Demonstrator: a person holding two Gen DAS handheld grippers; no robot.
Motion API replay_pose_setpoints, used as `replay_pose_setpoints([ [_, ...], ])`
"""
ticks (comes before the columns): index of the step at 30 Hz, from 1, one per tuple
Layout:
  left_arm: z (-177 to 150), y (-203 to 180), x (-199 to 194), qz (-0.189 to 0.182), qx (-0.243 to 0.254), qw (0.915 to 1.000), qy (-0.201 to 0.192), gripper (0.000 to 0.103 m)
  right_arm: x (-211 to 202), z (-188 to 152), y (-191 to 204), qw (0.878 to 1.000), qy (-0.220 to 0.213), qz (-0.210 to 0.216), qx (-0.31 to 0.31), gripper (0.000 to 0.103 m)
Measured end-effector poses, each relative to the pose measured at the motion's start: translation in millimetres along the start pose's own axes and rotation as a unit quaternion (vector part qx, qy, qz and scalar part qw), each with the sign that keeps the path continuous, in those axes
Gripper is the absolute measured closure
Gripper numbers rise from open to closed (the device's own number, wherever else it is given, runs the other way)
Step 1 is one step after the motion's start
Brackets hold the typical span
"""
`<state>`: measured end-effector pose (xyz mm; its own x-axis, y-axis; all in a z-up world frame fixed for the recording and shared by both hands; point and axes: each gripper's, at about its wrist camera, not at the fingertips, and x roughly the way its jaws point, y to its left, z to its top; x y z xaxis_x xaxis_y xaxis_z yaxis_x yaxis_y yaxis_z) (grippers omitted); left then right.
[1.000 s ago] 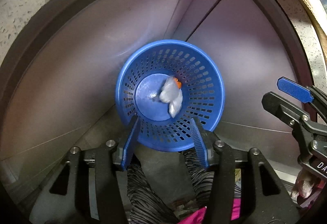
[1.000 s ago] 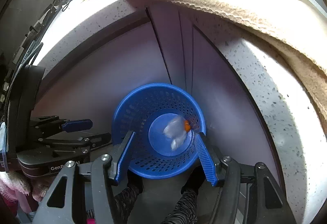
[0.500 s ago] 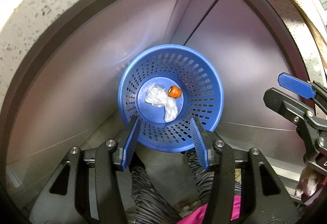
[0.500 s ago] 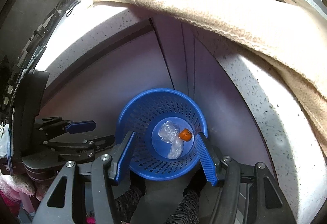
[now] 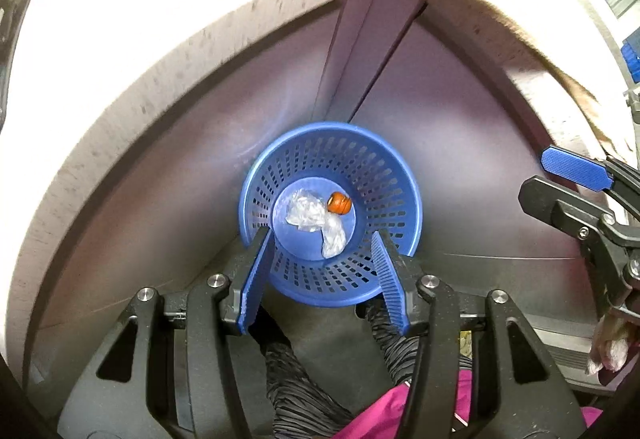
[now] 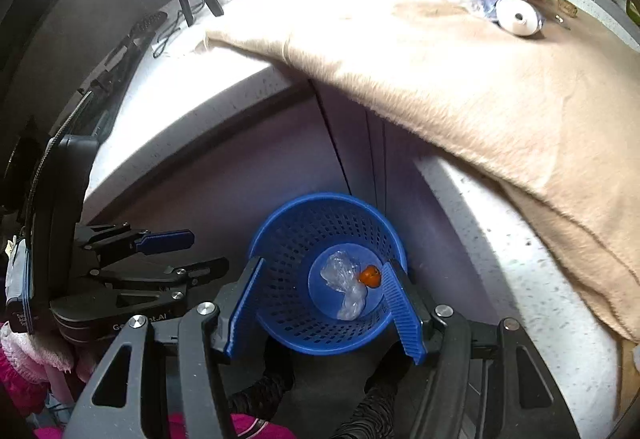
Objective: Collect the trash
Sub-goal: 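Move both tools back up over the cloth of trash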
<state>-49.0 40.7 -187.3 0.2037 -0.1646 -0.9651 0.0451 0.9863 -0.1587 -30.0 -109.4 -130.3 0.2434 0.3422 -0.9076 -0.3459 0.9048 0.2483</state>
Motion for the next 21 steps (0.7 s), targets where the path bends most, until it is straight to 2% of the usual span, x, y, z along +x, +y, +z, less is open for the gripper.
replay_pose_setpoints([
  [21,37.6,-28.4,-83.1,-0.018,0.033,0.9956,-0.086,0.052,-78.5,21.7,-5.9,0.997,-0.073,0.013,0.002,0.041],
])
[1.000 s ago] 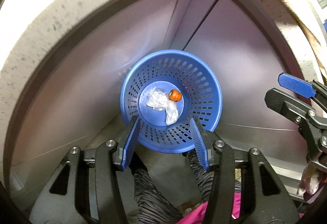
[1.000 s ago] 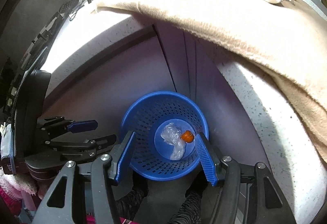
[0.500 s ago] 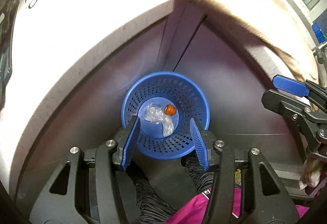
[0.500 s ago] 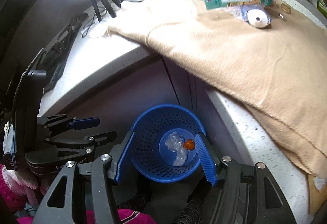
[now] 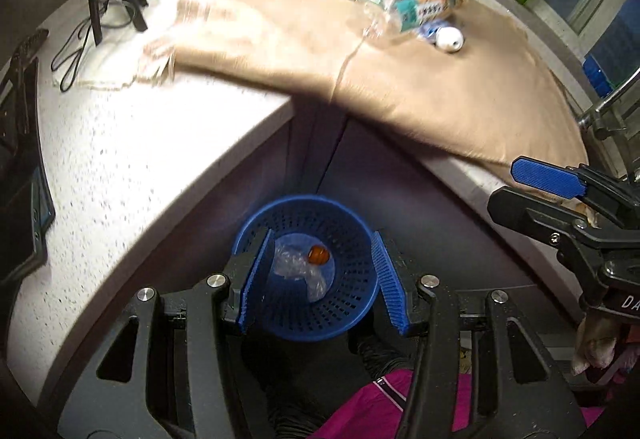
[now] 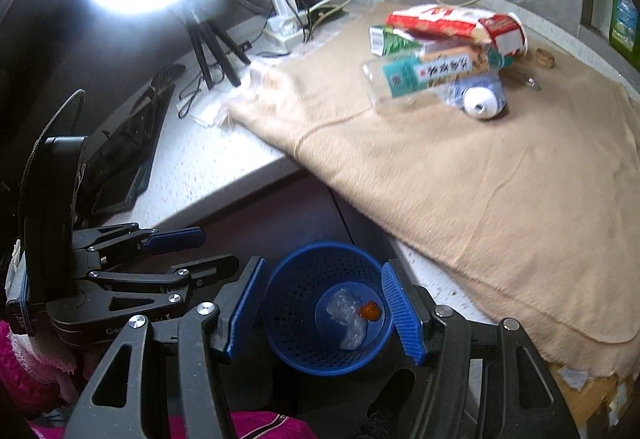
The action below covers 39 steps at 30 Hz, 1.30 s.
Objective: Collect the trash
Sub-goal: 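Move both tools back up over the cloth of trash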
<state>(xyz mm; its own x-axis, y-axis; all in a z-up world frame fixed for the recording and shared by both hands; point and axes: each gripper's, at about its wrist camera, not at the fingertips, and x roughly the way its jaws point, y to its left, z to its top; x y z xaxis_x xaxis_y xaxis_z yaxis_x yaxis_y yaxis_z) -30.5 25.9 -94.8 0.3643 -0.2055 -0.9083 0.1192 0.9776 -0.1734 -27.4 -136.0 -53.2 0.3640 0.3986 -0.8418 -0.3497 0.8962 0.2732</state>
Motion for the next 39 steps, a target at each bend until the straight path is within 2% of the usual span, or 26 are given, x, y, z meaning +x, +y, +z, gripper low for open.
replay_pose_setpoints([
  [15,47.2,-23.6,-13.6,-0.015,0.003,0.9989,-0.044,0.052,-33.7,35.2,-42.1,0.998,-0.050,-0.018,0.027,0.040],
  [27,89.9,-45.8,-5.3,-0.019,0.013,0.9980,-0.058,0.051,-54.6,64.5,-97.0,0.994,-0.086,-0.040,0.053,0.027],
  [28,93.8,-48.1,-3.9,-0.019,0.016,0.9980,-0.058,0.051,-55.5,66.5,-101.1,0.994,-0.089,-0.041,0.055,0.027],
  [30,102.0,-53.0,-1.5,-0.020,0.021,0.9978,-0.059,0.042,-57.2,71.3,-110.7,0.993,-0.092,-0.042,0.060,0.027],
  [39,146.0,-69.3,8.8,-0.029,0.023,0.9971,-0.067,0.041,-58.6,99.5,-156.3,0.990,-0.103,-0.050,0.081,0.026],
])
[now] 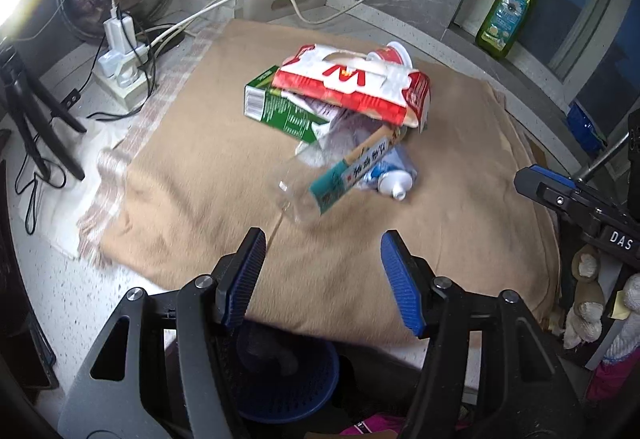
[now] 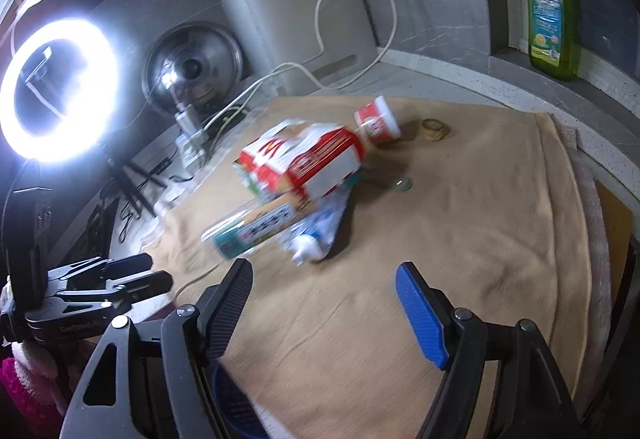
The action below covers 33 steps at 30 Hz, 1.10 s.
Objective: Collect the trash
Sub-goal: 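Move both tools back up over the cloth of trash, then grasp the red snack wrapper with the left tool while the right tool grasps the round lid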
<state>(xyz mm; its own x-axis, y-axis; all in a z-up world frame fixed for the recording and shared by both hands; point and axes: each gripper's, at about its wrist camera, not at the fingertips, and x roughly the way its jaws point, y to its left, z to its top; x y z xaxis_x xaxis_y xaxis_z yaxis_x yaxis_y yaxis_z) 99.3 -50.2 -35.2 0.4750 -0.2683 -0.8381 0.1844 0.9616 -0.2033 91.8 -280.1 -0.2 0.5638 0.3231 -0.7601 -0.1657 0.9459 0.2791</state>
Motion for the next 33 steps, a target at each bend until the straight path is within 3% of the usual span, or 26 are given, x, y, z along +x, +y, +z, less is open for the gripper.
replay_pose_setpoints([
  [11,61.6,-3.2,25.0,-0.022,-0.061,0.9979,-0.002,0.036,31.2,47.4,-51.0,1.000,0.006,-0.027,0.002,0.026],
  [18,100.2,3.0,45.8,-0.033,-0.128,0.9912,0.010,0.036,59.4,74.5,-83.1,0.999,0.016,-0.034,0.008,0.027],
  [26,120.0,24.1,87.2,-0.049,-0.223,0.9718,0.057,0.036,99.1,108.0,-101.7,0.998,0.026,-0.059,-0.015,0.027],
  [33,126.0,37.5,112.2,-0.062,-0.296,0.9500,0.080,0.036,130.9,124.0,-114.8,0.998,0.037,-0.046,-0.003,0.027],
])
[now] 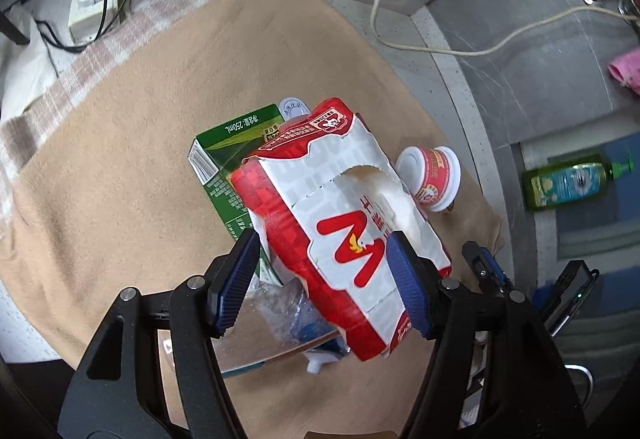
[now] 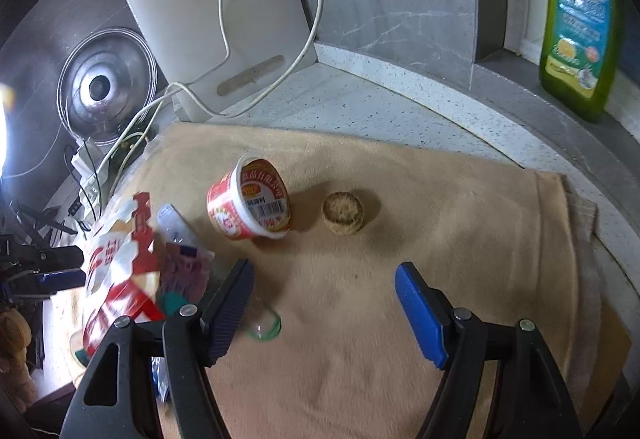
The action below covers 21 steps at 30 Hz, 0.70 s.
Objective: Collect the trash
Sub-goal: 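Grasp the red snack wrapper with the left tool while the right tool grasps the round lid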
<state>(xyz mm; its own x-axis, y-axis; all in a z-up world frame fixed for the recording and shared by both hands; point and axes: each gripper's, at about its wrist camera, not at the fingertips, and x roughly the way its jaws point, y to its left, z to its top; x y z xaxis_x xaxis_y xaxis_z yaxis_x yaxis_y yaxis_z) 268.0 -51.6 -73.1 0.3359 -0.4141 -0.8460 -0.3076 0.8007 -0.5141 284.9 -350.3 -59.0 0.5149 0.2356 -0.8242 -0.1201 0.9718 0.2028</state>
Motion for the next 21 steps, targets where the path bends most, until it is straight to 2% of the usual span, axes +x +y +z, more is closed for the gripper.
replay_pose_setpoints([
  [5,0.3,-5.8,12.9,0.015,-0.005,0.9997,0.018,0.036,22.5,8.1,1.5,1.000,0.011,-0.005,-0.009,0.027],
  [14,-2.6,-5.4,13.3,0.026,-0.011,0.9996,0.007,0.037,60.0,18.5,4.8,0.999,0.033,-0.023,-0.024,0.027],
  [20,-3.7,1.8,10.6,0.017,-0.027,0.9995,0.001,0.042,75.8,22.8,3.0,0.997,0.041,-0.048,-0.033,0.037],
  [21,-3.8,3.0,10.0,0.014,-0.031,0.9994,0.001,0.044,77.9,23.3,2.8,0.997,0.043,-0.052,-0.034,0.041],
])
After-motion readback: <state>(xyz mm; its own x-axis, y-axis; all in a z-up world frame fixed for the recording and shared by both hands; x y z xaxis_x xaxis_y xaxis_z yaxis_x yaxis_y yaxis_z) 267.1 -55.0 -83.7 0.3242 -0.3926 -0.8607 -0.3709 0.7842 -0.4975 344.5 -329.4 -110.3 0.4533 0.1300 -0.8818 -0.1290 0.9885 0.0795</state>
